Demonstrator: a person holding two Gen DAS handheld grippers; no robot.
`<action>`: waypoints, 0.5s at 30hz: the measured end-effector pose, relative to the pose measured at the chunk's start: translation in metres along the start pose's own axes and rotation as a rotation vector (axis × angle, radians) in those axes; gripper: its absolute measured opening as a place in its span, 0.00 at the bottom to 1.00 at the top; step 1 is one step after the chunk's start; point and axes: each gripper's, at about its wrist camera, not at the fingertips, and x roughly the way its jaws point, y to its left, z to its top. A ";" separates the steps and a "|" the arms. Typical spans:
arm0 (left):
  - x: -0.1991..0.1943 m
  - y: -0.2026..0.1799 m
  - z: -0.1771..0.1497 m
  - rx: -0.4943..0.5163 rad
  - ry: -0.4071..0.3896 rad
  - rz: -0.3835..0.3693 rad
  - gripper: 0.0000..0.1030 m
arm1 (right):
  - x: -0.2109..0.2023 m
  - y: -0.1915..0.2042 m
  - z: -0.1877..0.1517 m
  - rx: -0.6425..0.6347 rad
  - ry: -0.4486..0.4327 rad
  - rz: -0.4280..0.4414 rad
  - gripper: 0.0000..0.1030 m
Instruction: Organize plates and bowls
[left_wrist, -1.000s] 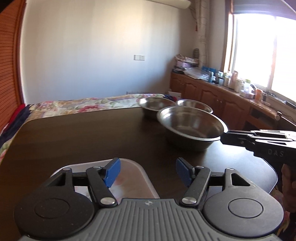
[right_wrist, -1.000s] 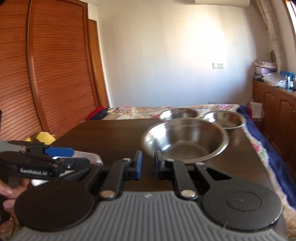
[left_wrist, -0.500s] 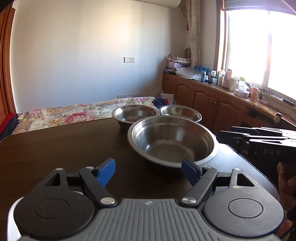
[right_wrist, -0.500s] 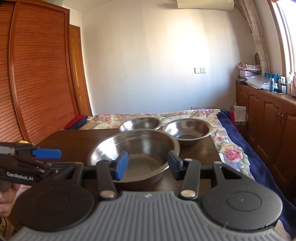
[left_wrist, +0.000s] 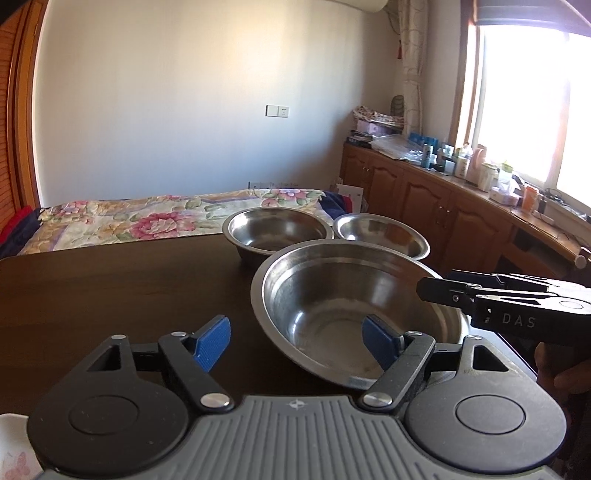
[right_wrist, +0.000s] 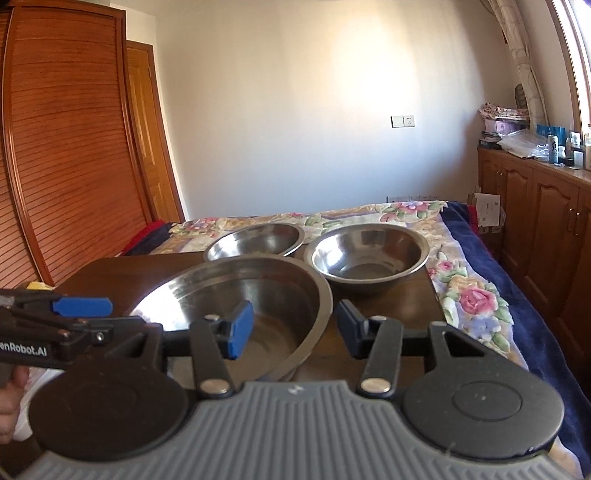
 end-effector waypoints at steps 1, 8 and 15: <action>0.003 0.001 0.001 -0.004 0.001 0.002 0.78 | 0.001 0.000 0.000 0.001 0.000 0.003 0.50; 0.015 0.010 0.002 -0.042 0.018 0.012 0.66 | 0.011 -0.004 -0.001 0.020 0.011 0.014 0.50; 0.019 0.011 0.002 -0.045 0.046 0.021 0.50 | 0.017 -0.004 -0.003 0.041 0.039 0.030 0.50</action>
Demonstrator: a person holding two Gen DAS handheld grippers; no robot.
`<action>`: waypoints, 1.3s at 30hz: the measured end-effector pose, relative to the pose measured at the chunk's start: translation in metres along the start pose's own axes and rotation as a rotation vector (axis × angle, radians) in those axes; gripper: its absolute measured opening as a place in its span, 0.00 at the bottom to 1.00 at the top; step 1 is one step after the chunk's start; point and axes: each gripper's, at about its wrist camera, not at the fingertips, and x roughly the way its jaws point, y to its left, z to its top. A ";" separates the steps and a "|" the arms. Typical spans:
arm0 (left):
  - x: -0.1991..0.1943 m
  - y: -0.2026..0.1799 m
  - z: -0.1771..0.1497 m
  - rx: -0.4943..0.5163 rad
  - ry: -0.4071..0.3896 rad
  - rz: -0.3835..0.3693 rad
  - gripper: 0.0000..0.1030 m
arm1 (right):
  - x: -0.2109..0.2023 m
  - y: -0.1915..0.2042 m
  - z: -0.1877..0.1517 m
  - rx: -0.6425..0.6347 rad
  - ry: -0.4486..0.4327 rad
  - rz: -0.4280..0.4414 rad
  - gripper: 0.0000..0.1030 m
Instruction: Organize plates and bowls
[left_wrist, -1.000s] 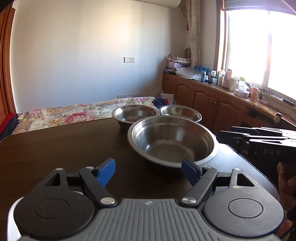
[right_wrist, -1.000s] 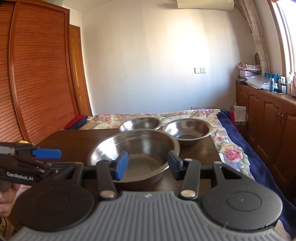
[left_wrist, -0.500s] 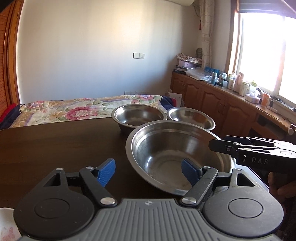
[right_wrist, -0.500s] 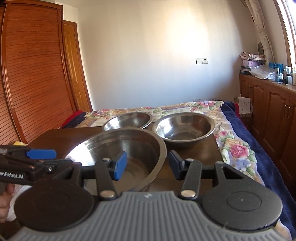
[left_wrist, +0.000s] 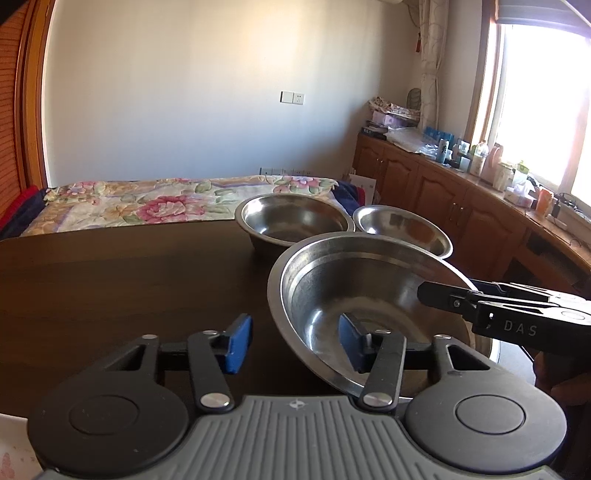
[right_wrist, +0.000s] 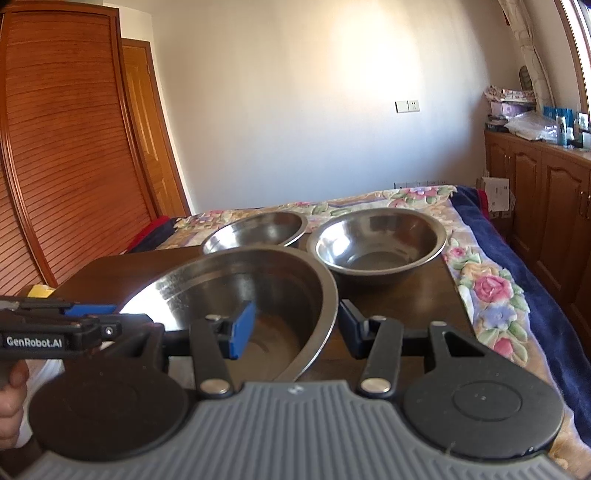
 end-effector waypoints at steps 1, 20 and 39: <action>0.001 0.000 0.000 0.003 0.004 0.000 0.47 | 0.001 0.000 0.000 0.003 0.005 0.002 0.48; -0.006 -0.002 0.002 0.017 0.025 -0.018 0.30 | -0.004 0.001 -0.001 0.026 0.027 -0.002 0.23; -0.051 -0.006 -0.007 0.057 -0.031 -0.016 0.30 | -0.046 0.022 -0.002 0.013 -0.028 0.010 0.23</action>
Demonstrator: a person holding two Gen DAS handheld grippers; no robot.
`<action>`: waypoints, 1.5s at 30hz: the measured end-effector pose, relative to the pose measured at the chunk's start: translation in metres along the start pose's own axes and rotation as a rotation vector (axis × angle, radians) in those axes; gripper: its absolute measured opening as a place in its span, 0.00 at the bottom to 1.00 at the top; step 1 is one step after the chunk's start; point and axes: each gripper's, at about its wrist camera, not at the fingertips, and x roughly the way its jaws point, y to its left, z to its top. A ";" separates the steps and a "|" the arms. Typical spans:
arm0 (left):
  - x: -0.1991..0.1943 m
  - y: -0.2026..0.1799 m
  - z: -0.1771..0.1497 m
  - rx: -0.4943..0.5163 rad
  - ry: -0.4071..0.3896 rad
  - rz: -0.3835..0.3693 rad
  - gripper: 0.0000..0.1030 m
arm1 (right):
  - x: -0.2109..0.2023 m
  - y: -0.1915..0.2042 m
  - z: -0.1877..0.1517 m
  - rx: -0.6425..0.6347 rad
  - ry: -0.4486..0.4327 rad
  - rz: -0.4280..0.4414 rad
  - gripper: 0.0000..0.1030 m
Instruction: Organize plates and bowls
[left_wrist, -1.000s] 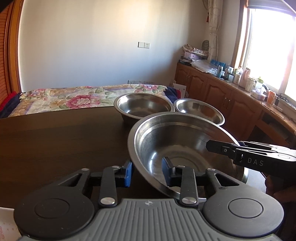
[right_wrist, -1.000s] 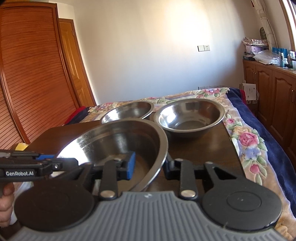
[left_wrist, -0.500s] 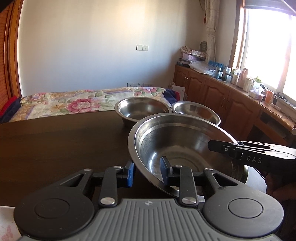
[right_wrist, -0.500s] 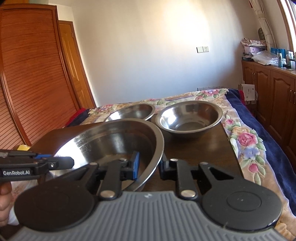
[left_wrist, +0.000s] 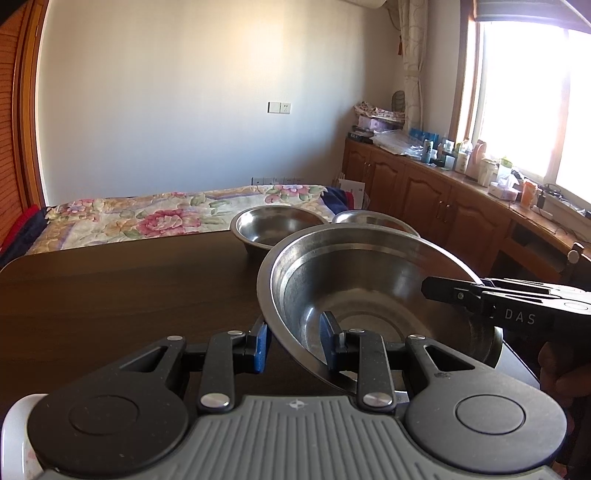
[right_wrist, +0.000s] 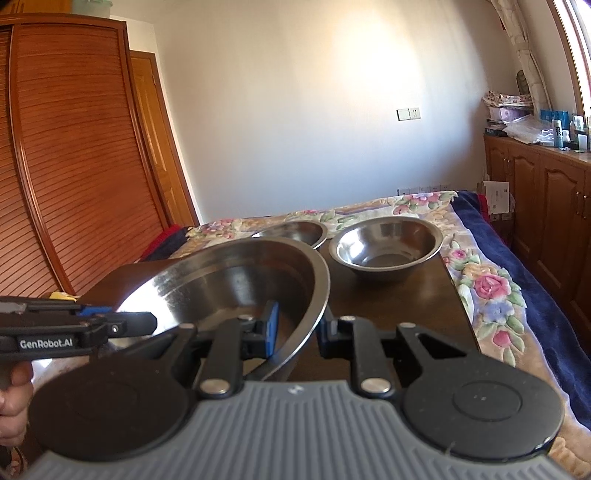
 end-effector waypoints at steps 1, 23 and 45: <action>-0.002 0.000 0.000 0.001 -0.003 -0.001 0.30 | -0.002 0.001 -0.001 0.000 -0.001 -0.001 0.23; -0.042 0.001 -0.021 0.018 -0.033 0.000 0.30 | -0.027 0.020 -0.019 -0.006 0.004 -0.012 0.23; -0.049 0.014 -0.053 -0.024 0.019 0.019 0.30 | -0.026 0.034 -0.041 -0.013 0.051 0.001 0.23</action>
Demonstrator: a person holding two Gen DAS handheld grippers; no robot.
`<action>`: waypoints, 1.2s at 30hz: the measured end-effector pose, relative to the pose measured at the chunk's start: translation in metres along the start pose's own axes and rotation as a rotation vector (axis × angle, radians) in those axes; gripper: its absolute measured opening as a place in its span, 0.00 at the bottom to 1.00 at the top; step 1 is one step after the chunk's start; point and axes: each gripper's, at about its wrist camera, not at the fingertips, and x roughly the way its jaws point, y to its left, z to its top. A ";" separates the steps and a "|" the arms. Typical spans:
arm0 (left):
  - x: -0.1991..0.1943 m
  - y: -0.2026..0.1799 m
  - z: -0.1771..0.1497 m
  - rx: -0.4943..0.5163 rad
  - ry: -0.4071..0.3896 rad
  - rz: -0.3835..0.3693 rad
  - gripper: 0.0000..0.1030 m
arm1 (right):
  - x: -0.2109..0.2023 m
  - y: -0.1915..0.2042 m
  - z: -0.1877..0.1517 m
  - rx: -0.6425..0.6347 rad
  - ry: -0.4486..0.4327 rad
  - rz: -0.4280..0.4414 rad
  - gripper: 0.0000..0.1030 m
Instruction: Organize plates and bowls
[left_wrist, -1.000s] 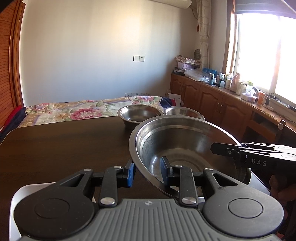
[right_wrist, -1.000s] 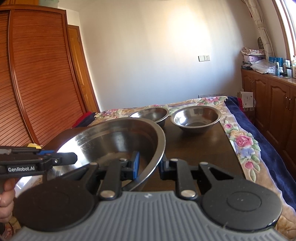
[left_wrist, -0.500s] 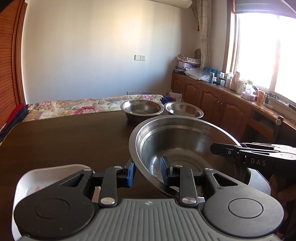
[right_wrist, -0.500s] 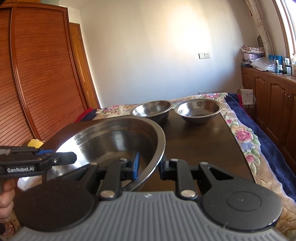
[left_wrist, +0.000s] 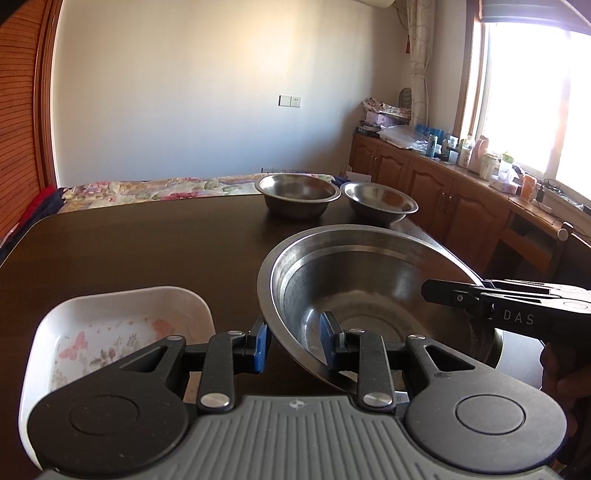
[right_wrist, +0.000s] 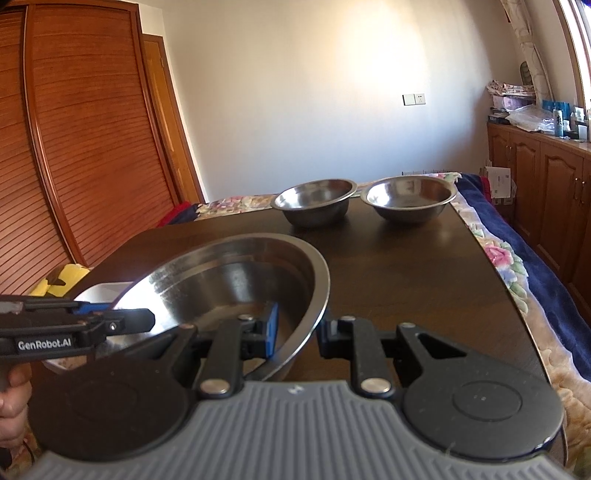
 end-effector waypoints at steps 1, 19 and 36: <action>0.000 0.000 -0.001 0.001 0.002 0.000 0.30 | 0.000 0.000 -0.001 0.000 0.002 -0.001 0.23; 0.006 -0.001 -0.009 0.007 0.014 -0.001 0.31 | 0.004 -0.003 -0.008 0.011 0.017 -0.007 0.23; 0.003 0.002 -0.008 0.010 0.006 0.011 0.40 | 0.000 -0.006 -0.002 0.013 -0.013 -0.023 0.43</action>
